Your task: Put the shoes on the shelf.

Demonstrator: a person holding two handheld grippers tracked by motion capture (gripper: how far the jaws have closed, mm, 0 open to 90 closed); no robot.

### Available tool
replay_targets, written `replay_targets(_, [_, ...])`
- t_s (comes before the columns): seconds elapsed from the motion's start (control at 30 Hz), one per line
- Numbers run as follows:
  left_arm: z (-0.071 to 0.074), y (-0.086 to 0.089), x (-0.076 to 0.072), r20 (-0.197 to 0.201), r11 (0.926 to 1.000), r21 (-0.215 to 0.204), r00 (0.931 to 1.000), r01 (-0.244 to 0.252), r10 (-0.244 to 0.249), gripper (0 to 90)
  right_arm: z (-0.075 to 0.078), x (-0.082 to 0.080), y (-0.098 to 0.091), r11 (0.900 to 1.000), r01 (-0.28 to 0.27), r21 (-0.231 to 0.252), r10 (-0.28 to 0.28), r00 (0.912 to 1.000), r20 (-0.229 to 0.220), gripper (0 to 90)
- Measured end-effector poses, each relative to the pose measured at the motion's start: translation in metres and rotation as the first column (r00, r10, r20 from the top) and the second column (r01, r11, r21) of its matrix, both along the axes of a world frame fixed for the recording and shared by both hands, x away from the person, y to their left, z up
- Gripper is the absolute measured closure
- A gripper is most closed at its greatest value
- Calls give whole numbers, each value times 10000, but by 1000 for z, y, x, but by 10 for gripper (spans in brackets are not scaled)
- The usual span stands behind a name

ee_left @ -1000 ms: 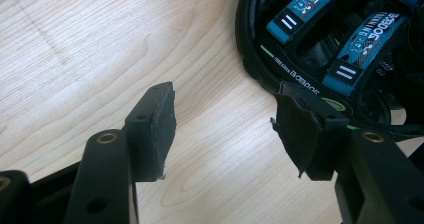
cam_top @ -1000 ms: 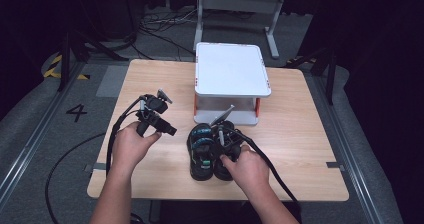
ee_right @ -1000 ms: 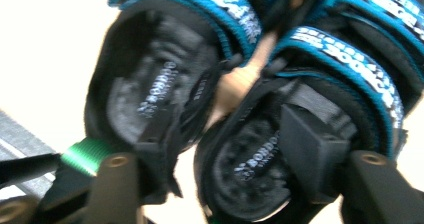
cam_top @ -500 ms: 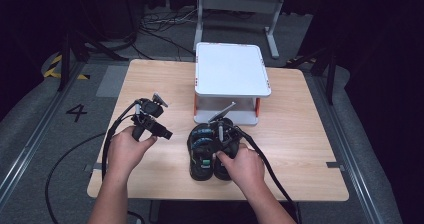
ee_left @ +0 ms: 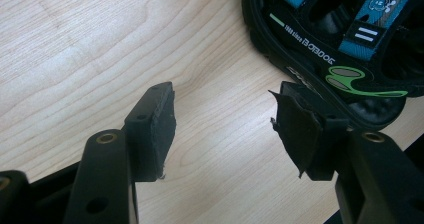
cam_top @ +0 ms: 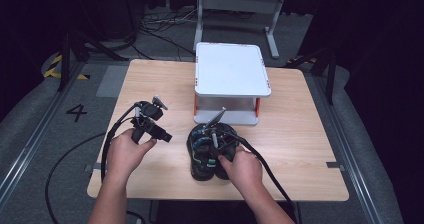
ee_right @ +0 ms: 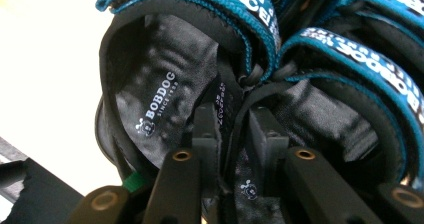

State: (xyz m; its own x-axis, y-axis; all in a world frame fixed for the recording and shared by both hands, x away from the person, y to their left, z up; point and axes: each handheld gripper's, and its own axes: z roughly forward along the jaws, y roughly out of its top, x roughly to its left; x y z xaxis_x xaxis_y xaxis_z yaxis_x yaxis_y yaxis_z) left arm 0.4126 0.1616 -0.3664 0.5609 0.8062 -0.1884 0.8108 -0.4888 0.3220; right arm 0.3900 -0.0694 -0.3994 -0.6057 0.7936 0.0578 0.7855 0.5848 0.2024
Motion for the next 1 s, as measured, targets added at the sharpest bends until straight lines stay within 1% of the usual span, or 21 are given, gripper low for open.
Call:
replay_targets(0.03, [0,0,0,28,10000,-1,10000,-13,13,413,0,0,0,10000,-21,-4,21,9999,98,785])
replay_targets(0.1, [0,1,0,9,10000,-51,10000,-59,59,413,0,0,-1,10000,-37,17,37,10000,67,788])
replay_targets(0.13, [1,2,1,1,9999,-65,9999,-108,108,413,0,0,-1,10000,-92,20,92,10000,9,792])
replay_targets(0.17, [1,3,2,61,9999,-108,9999,-89,90,413,0,0,-1,9997,-218,-48,219,9997,62,800])
replay_targets(0.27, [2,4,2,81,9997,-202,9999,-97,98,413,-1,0,-4,9997,-201,118,199,9997,152,810])
replay_targets(0.3, [2,4,2,82,9998,-208,9999,-81,83,413,-1,-1,-6,9995,-192,231,187,9996,229,817])
replay_targets(0.37, [2,3,3,50,9997,-231,9999,-112,113,413,-1,-3,-9,9993,-87,371,61,9975,699,826])
replay_targets(0.43, [1,2,3,64,9997,-216,9999,-106,107,412,1,-4,-12,9984,-100,561,46,9955,943,829])
replay_targets(0.53, [1,3,4,51,9998,-200,10000,-56,57,412,8,-3,-17,9939,-52,1098,-73,9935,1133,829])
replay_targets(0.6, [0,3,4,33,9997,-230,10000,-65,65,412,13,-2,-19,9918,0,1279,-177,9904,1369,829])
replay_targets(0.67, [1,4,3,14,9995,-294,9999,-99,99,412,17,1,-24,9913,131,1309,-349,9856,1655,829])
replay_targets(0.73, [1,6,4,31,9994,-312,9999,-127,128,413,21,6,-31,9909,363,1299,-601,9809,1848,829])
replay_targets(0.77, [0,6,4,43,9994,-312,9999,-151,152,413,23,11,-36,9899,545,1307,-785,9794,1858,829])
replay_targets(0.8, [0,7,4,31,9992,-353,9998,-173,174,413,25,14,-39,9890,680,1314,-932,9761,1963,829])
replay_targets(0.87, [0,7,4,16,9992,-349,9998,-174,174,413,29,24,-48,9857,999,1356,-1259,9719,1988,829])
replay_targets(0.97, [0,8,5,2,9993,-331,9998,-184,185,413,33,39,-53,9835,1394,1150,-1607,9656,2043,828])
replay_targets(1.0, [1,9,4,16,9991,-362,9998,-218,218,412,33,44,-53,9835,1446,1091,-1643,9656,2016,828])
